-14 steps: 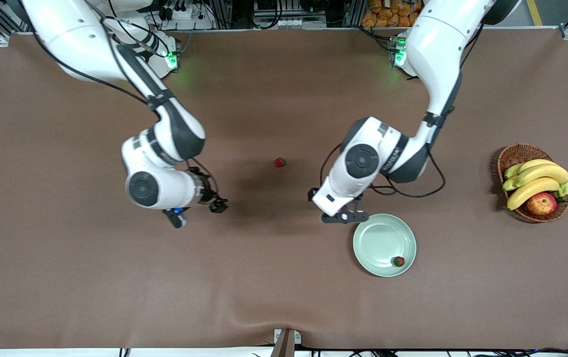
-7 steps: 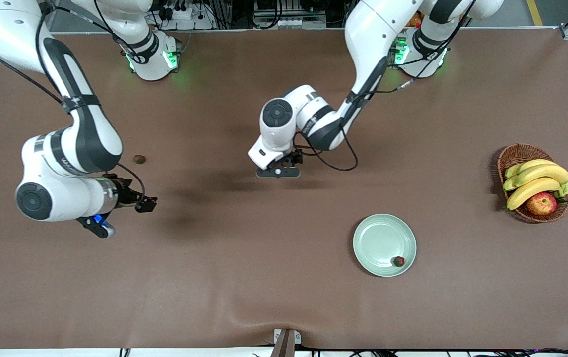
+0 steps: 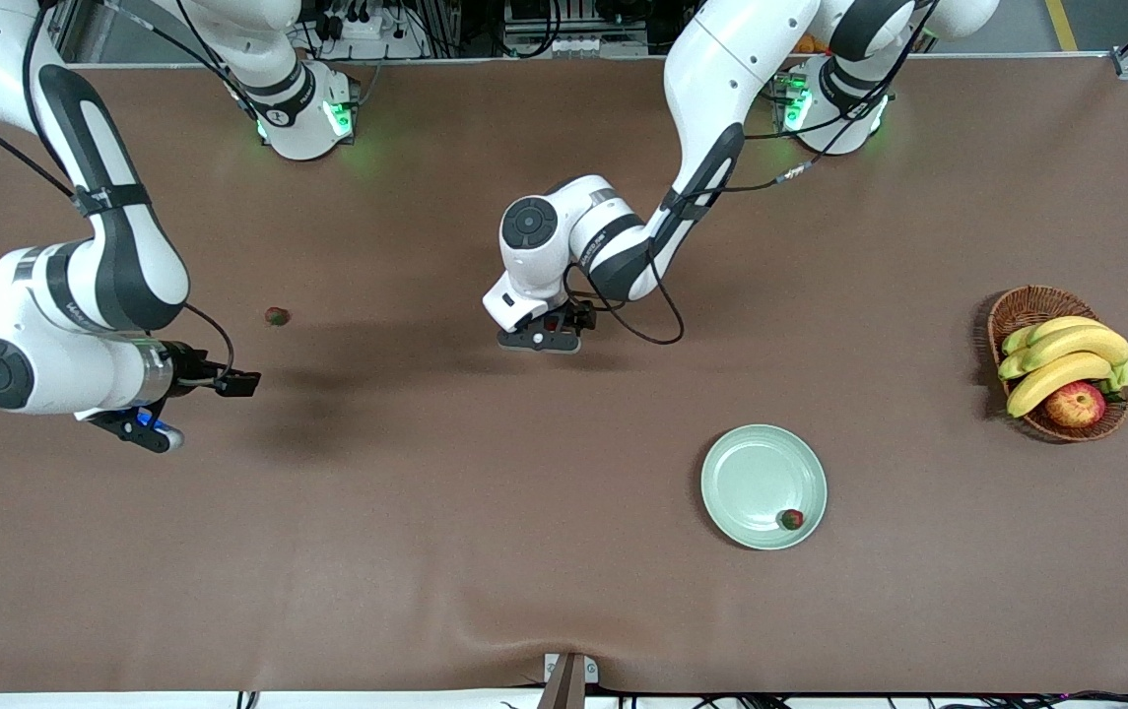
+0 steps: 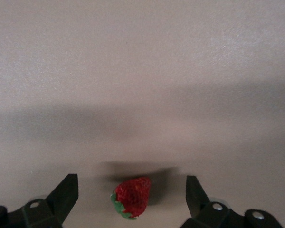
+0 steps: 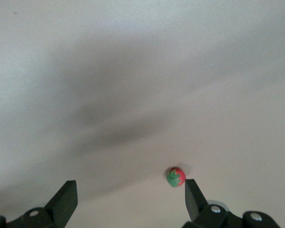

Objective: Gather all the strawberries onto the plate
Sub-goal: 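Move the right gripper to the third strawberry while the left gripper reaches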

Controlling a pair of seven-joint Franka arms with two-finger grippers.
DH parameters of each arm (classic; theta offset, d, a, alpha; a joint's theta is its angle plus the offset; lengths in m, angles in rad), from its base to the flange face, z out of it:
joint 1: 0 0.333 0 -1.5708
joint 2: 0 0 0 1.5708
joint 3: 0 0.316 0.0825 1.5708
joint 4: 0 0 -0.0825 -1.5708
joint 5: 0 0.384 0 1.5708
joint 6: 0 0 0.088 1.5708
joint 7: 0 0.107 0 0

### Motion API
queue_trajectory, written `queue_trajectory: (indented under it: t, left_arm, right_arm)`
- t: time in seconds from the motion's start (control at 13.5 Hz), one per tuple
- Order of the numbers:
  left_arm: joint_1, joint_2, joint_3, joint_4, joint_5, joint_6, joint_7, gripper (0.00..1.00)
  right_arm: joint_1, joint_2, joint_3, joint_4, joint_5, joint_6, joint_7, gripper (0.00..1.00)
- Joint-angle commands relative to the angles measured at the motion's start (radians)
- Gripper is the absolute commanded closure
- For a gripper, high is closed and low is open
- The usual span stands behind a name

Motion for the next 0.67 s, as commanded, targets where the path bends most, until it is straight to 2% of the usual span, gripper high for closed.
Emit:
queue_trajectory:
  t: [0.0,0.22,0.59]
  left_arm:
    - [-0.013,0.018,0.011,0.024,0.023,0.0,-0.004,0.0]
    - [-0.013,0.021,0.011,0.024,0.022,0.0,-0.01,0.0]
    - [-0.015,0.018,0.006,0.016,0.019,0.0,-0.014,0.0]
  right_arm:
    - [-0.054,-0.086,0.017,-0.182,-0.033,0.118,-0.049,0.0]
    - [-0.096,-0.095,0.017,-0.283,-0.038,0.211,-0.094,0.0]
    - [-0.094,-0.107,0.019,-0.468,-0.038,0.381,-0.086,0.0]
